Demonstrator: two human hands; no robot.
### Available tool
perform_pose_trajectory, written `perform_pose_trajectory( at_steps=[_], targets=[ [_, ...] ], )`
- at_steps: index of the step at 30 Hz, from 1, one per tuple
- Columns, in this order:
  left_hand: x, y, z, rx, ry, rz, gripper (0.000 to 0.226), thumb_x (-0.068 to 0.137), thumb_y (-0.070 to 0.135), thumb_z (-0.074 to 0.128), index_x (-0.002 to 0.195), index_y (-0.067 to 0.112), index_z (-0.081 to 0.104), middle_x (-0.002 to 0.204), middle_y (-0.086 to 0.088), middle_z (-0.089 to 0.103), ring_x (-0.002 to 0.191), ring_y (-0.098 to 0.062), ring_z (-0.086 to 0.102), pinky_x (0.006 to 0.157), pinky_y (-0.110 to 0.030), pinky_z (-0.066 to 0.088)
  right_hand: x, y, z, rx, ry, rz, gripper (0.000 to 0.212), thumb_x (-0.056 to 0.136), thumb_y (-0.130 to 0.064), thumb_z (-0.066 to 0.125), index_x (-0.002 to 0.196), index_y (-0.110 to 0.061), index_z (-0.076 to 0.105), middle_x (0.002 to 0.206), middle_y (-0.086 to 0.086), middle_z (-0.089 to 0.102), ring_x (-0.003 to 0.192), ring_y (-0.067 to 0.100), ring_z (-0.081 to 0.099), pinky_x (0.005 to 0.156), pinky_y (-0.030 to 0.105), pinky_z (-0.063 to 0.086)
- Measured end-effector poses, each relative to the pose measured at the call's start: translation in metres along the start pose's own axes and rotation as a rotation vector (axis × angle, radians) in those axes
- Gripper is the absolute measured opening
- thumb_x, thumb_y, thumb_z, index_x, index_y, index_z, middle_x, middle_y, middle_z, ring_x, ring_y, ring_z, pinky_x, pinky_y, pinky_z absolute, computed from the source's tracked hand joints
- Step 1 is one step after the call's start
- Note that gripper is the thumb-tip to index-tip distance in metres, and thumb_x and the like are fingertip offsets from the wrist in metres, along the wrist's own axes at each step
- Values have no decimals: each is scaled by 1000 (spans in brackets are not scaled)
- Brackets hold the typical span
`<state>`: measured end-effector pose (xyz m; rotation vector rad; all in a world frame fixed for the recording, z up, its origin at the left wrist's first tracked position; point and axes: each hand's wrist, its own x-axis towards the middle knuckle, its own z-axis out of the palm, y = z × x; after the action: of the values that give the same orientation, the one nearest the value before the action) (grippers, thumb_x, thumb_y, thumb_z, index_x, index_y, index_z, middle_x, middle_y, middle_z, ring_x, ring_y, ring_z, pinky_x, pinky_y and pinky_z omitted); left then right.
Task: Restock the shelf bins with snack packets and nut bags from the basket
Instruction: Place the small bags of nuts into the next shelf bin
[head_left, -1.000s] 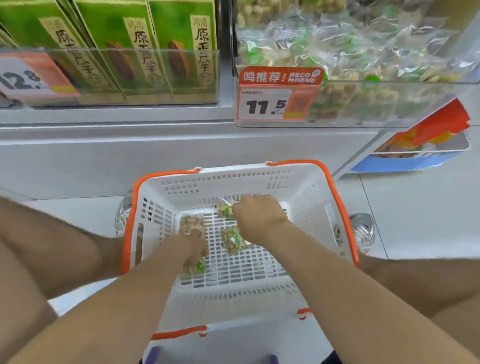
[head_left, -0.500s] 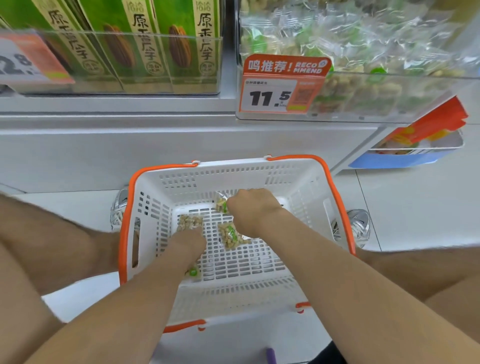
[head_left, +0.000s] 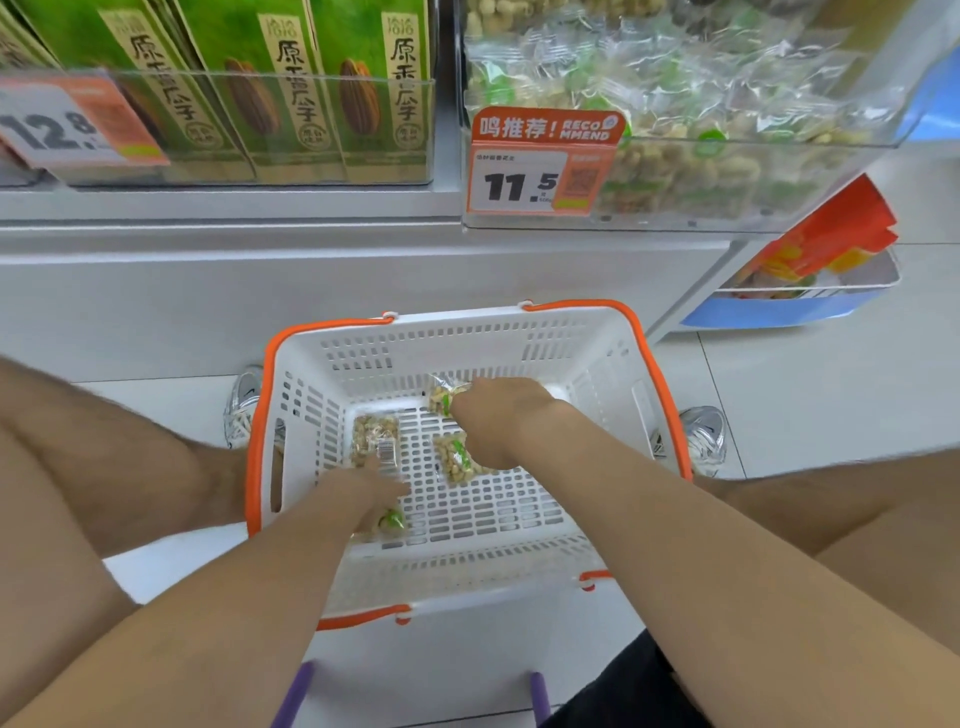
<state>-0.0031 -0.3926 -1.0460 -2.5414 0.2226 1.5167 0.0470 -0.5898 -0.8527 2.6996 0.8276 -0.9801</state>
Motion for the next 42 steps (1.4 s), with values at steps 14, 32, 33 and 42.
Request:
perform_pose_trajectory(
  at_steps=[14, 32, 33, 42],
  targets=[
    [-10, 21, -26, 246, 248, 101, 21, 94, 14, 71, 115, 19, 72, 153, -10, 42, 141, -31, 41, 115, -49, 38, 10, 15, 0, 8, -58, 67, 15, 95, -4, 52, 87, -16, 51, 83, 0, 50, 66, 16, 50, 55, 32, 40],
    [-161, 34, -187, -1011, 485, 661, 29, 86, 23, 88, 81, 4, 67, 90, -3, 77, 73, -14, 69, 68, -34, 61, -69, 59, -75, 369, -4, 221, 97, 70, -42, 93, 151, -20, 44, 140, 2, 58, 117, 27, 64, 91, 40, 58],
    [-175, 34, -194, -1056, 490, 677, 31, 85, 21, 89, 80, 2, 64, 93, -6, 79, 71, -17, 69, 67, -35, 61, -79, 62, -83, 436, 20, 257, 92, 67, -41, 95, 144, -18, 51, 130, 4, 64, 106, 27, 69, 84, 40, 61],
    [-251, 50, -240, -853, 842, 743, 30, 92, 25, 77, 83, 14, 50, 57, 5, 57, 50, -9, 47, 53, -25, 37, -151, 81, -132, 1000, 226, 186, 53, 82, -22, 89, 124, -7, 61, 68, 1, 70, 57, 13, 65, 58, 31, 46]
  ],
)
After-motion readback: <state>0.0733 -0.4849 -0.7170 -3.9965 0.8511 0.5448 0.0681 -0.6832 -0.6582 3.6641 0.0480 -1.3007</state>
